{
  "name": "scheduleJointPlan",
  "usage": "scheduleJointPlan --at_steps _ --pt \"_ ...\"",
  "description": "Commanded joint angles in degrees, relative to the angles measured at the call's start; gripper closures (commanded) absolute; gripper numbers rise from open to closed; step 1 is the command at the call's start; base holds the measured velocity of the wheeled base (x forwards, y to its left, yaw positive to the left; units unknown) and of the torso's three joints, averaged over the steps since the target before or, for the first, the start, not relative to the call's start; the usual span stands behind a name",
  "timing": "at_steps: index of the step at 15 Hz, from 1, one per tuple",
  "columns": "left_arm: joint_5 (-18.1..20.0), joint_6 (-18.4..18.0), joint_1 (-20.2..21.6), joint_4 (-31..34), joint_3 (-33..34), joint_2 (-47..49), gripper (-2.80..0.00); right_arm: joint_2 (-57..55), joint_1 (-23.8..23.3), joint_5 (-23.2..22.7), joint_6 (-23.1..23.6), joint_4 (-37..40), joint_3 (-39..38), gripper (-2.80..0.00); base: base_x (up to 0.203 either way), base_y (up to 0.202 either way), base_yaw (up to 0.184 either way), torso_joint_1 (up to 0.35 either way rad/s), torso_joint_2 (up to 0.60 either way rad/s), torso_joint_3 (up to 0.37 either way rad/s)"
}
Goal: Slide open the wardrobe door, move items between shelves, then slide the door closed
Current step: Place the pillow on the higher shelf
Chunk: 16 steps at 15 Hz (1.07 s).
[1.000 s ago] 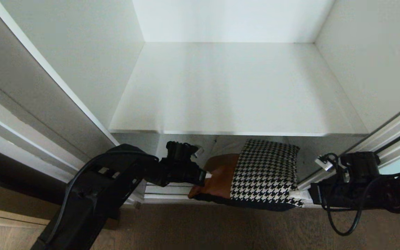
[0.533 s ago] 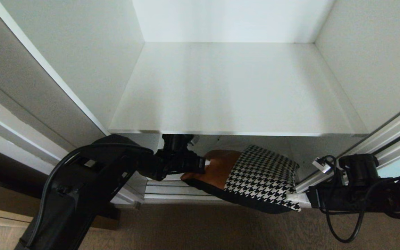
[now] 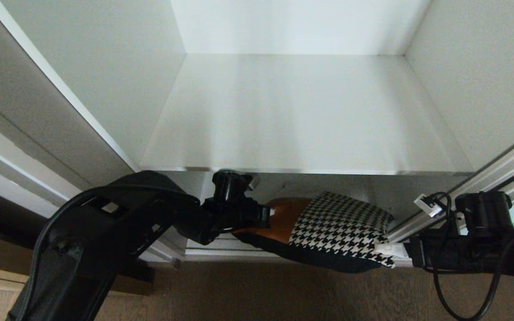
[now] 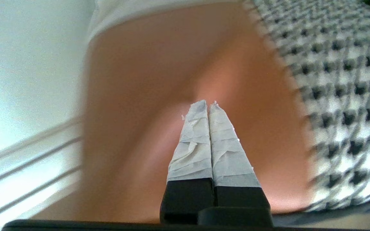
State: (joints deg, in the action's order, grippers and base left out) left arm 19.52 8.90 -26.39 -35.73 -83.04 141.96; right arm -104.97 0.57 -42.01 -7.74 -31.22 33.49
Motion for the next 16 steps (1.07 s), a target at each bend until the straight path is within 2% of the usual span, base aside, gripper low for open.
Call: scheduleJointPlan --at_steps 1,4,7,10,11,12,14,16 --pt "-0.96 0.04 -1.36 -0.55 4.29 -2.12 0.0 1.44 -0.04 -0.19 -0.07 -0.17 -0.54 0.0 0.0 0.0 0.0 0.0 0.0 0.0" --pt "-2.32 -0.03 -3.49 -6.98 10.01 -2.24 0.0 1.04 0.17 -0.18 0.15 -0.07 -1.29 0.0 0.0 0.0 0.0 0.0 0.0 0.0" --pt "-5.07 -0.81 -4.02 -6.43 7.7 0.74 0.0 -2.24 0.31 -0.1 0.35 -0.42 -0.59 0.0 0.0 0.0 0.0 0.0 0.0 0.0" --pt "-4.64 -1.69 -1.88 5.95 5.64 -0.71 0.0 -3.33 0.23 -0.09 0.45 -0.51 0.35 0.0 0.0 0.0 0.0 0.0 0.0 0.0" --pt "-3.32 -1.77 -1.04 9.7 5.91 -2.31 0.0 -3.73 0.05 -0.09 0.36 -0.51 0.6 0.0 0.0 0.0 0.0 0.0 0.0 0.0" --pt "-1.99 -1.66 -0.68 11.43 7.35 -3.2 0.0 -3.84 -0.08 -0.09 0.36 -0.51 0.79 0.0 0.0 0.0 0.0 0.0 0.0 0.0" --pt "-1.69 -1.57 -0.54 15.51 6.93 -2.02 0.0 -3.76 -0.13 -0.18 0.45 -0.51 0.87 0.0 0.0 0.0 0.0 0.0 0.0 0.0" --pt "-2.0 -0.82 -0.5 23.29 5.12 -1.84 0.0 -4.02 -0.22 -0.18 0.36 -0.51 1.05 0.0 0.0 0.0 0.0 0.0 0.0 0.0"
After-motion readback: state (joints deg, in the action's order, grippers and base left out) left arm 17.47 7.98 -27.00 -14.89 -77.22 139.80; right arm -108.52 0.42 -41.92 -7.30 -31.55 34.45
